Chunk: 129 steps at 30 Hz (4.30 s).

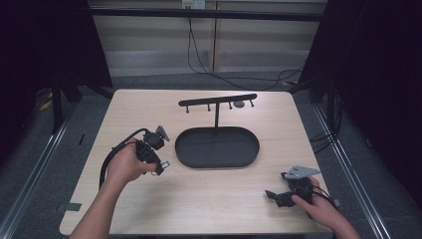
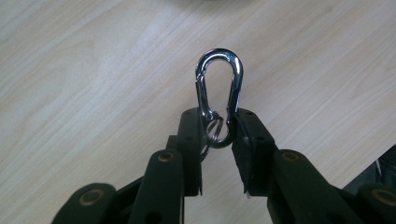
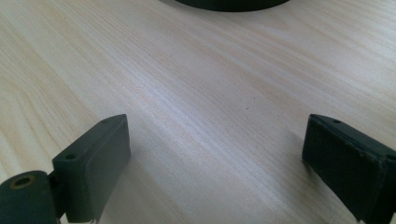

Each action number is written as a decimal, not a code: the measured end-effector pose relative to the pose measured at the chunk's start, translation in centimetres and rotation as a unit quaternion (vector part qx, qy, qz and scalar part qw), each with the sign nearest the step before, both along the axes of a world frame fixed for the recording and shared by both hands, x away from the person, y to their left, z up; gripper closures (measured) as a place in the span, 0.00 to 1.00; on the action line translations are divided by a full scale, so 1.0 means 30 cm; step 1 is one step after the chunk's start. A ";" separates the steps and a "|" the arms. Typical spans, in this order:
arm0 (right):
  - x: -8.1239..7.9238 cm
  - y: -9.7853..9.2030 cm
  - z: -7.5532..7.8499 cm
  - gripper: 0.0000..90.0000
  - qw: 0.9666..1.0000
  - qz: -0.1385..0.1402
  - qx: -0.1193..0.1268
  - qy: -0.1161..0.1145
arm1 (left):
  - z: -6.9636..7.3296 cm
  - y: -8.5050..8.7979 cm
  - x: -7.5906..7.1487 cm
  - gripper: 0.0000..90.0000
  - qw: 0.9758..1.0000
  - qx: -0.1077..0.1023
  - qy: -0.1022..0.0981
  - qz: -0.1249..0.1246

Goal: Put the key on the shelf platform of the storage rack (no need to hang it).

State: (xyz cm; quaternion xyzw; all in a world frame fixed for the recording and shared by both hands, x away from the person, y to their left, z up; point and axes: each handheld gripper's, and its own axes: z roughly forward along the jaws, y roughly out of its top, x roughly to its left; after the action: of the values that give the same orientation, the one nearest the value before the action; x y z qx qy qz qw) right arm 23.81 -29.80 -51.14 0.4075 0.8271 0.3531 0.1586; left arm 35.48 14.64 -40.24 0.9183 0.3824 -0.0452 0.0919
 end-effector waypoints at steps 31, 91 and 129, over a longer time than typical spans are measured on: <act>0.000 0.000 0.000 0.08 1.000 0.000 -0.001 0.000 | 0.063 -0.119 0.069 0.81 1.000 -0.022 -0.001 -0.010; 0.000 0.001 0.000 0.08 1.000 0.000 -0.001 -0.002 | 0.081 -0.322 0.183 0.81 0.998 -0.044 -0.034 -0.020; -0.001 0.001 0.000 0.08 1.000 -0.001 -0.001 0.000 | -0.040 -0.357 0.188 0.81 0.994 -0.062 -0.085 0.010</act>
State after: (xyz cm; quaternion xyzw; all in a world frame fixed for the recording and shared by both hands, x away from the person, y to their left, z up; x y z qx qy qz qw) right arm 23.79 -29.76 -51.13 0.4085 0.8269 0.3521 0.1593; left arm 41.11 3.93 -41.45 0.9073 0.3791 0.0102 0.1815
